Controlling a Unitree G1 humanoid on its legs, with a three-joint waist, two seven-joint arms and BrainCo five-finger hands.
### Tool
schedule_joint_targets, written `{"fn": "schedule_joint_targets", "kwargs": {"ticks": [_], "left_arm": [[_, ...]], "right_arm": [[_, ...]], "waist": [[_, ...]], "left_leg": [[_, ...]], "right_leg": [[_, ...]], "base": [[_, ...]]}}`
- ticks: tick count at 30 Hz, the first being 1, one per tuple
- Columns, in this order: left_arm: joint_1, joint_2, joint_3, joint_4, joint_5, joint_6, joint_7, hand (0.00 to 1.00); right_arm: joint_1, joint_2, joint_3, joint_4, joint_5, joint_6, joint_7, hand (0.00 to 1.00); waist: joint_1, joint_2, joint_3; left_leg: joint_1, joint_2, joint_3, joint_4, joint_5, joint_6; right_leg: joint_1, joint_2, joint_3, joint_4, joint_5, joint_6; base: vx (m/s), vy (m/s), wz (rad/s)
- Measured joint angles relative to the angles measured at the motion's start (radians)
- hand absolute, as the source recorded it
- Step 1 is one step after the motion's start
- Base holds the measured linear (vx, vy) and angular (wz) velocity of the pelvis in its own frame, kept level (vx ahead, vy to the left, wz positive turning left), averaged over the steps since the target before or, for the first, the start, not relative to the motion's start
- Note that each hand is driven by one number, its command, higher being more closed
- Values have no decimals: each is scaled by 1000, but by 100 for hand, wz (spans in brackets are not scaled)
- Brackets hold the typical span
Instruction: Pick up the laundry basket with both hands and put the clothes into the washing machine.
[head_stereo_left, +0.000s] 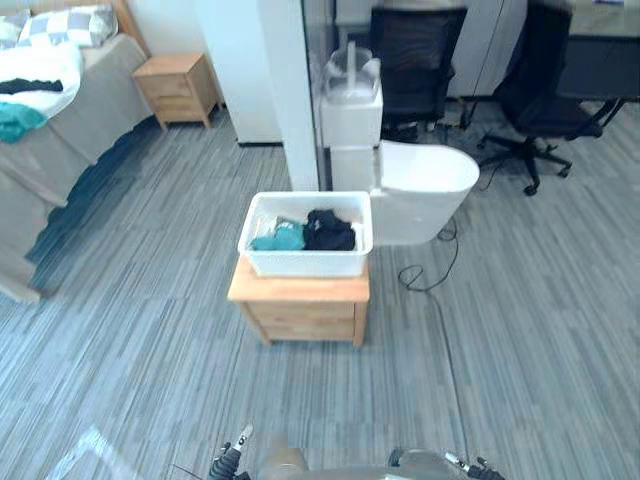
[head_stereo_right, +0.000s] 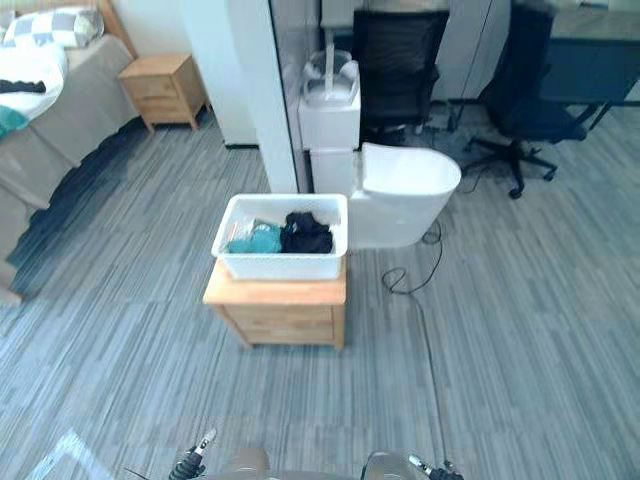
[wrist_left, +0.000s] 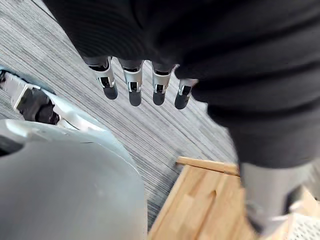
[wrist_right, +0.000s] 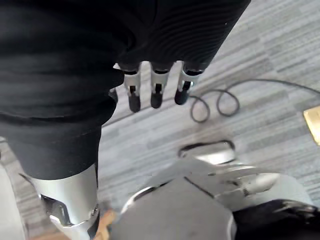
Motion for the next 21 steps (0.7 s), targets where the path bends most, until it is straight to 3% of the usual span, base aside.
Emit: {"fn": "schedule_joint_targets", "kwargs": {"ticks": [2,4,5,6,7,9,11,13,14,17,19,21], "left_arm": [[-18,3,-22,-1,0,-3,7,0],[-39,9,-50,-1,0,-6,8,0],[-46,10,-67,-2,-1,-7,7,0],[-49,11,-67,-2,-2,-7,7,0],[-49,22,-65,-2,-3,-7,7,0],[-59,47,-66,-9,-3,-8,7,0],[-54,53,-41,-15,-6,-7,7,0],[-35,50,-32,-3,-6,-3,7,0],[-23,48,-32,4,-6,0,6,0],[4,70,-32,8,-10,2,6,0],[3,86,-31,6,-12,2,7,0],[3,94,-10,-3,-21,1,7,0]], "right_arm": [[-14,-1,-8,0,1,0,0,0],[-24,0,-18,0,3,-1,0,0],[-25,4,-34,-1,4,-1,0,0],[-26,9,-44,0,4,-1,-1,0],[-25,22,-53,0,5,-1,-2,0],[-39,55,-58,1,5,-3,1,0],[-41,71,-79,0,4,-1,-1,0],[-39,70,-105,0,4,-1,-2,0],[-42,68,-110,0,6,-2,-3,0],[-46,66,-109,0,8,-2,0,0],[-53,62,-108,0,16,-2,-1,0],[-61,65,-104,-25,48,-2,-5,0]], "waist": [[-1,-2,1],[0,-2,2],[3,-3,2],[9,-8,5],[30,-26,6],[24,-71,12],[37,-87,18],[49,-78,11],[56,-81,9],[43,-91,6],[36,-79,15],[27,-70,17]], "left_leg": [[-54,-51,55,-151,-16,-26],[-92,-126,90,-459,1,-38],[-97,-170,80,-648,42,-50],[-97,-188,63,-700,106,-31],[-57,-215,46,-769,219,-18],[-54,-251,43,-757,200,21],[-66,-251,48,-676,156,41],[-58,-250,50,-615,82,53],[-33,-251,67,-612,39,54],[19,-278,92,-586,-25,74],[82,-276,89,-596,-39,84],[157,-262,87,-646,-38,82]], "right_leg": [[56,3,-11,-71,-3,-7],[94,3,-30,-130,-4,-6],[117,4,-37,-157,-13,0],[128,2,-35,-161,-23,5],[147,-6,-19,-168,-38,6],[150,-33,-5,-164,-48,12],[156,-40,24,-131,-47,12],[135,-41,69,-29,-52,20],[72,-55,106,124,-73,53],[-139,-92,172,605,-25,257],[-220,-89,151,748,-48,231],[-237,-89,93,685,-100,160]], "base": [[335,-171,2],[359,-44,14],[332,30,17],[448,108,-4],[383,106,-1],[374,71,19],[382,98,5],[348,144,-15],[220,121,-28],[340,129,-12],[280,50,7],[261,-50,-1]]}}
